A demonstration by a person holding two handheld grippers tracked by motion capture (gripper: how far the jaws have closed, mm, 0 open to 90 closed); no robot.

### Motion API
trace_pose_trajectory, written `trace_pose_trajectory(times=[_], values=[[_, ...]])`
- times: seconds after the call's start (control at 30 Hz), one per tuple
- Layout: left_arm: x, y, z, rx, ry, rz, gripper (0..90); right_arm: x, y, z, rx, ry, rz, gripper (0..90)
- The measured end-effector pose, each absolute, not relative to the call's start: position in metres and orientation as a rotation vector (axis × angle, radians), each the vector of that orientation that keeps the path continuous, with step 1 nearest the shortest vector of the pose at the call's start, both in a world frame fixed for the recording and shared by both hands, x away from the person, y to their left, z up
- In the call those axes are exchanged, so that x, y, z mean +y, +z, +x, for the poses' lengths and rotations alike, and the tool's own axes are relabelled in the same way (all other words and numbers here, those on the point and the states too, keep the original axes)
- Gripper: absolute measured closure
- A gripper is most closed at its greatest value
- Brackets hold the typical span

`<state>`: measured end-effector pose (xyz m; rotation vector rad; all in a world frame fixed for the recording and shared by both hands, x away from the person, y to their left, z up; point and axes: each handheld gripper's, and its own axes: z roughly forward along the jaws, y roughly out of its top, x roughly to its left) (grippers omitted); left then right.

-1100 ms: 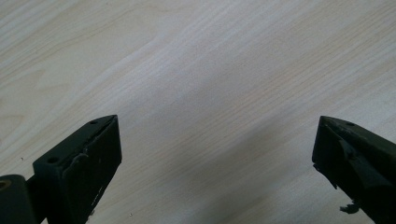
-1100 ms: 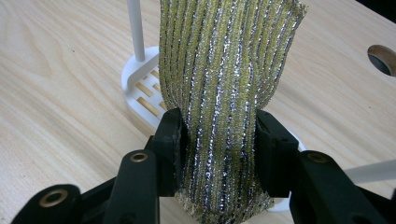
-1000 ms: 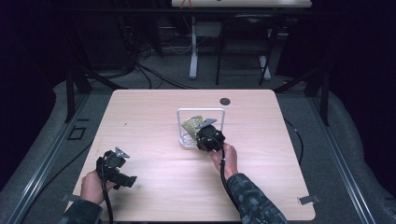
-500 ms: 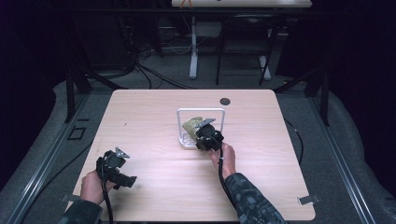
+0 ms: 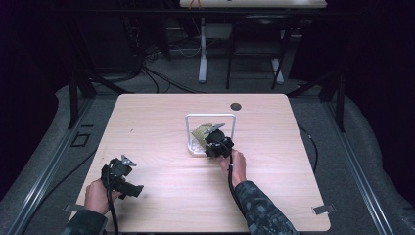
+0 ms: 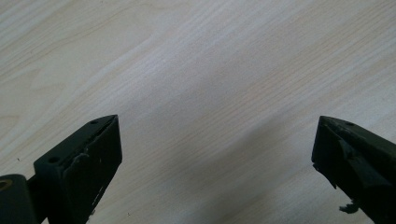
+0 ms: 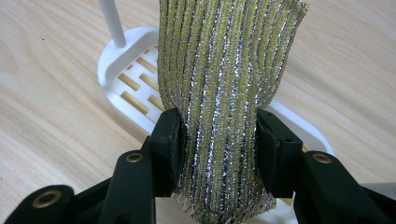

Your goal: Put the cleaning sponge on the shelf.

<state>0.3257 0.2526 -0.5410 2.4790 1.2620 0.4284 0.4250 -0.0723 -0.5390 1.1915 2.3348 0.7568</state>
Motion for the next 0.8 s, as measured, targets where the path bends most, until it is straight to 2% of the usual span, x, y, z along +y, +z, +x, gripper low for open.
trace_pose_trajectory(times=[0.37, 0.5, 0.8], values=[[0.2515, -0.5414, 0.3258, 1.259, 0.425, 2.48, 1.6, -0.0685, -0.5386, 0.4287, 2.345, 0.737, 1.209, 50.1], [0.2513, -0.5415, 0.3254, 1.259, 0.423, 2.481, 1.6, -0.0694, -0.5385, 0.4291, 2.341, 0.73, 1.227, 41.1], [0.2501, -0.5418, 0.3261, 1.253, 0.419, 2.49, 1.7, -0.0711, -0.5371, 0.4293, 2.338, 0.742, 1.228, 33.2]])
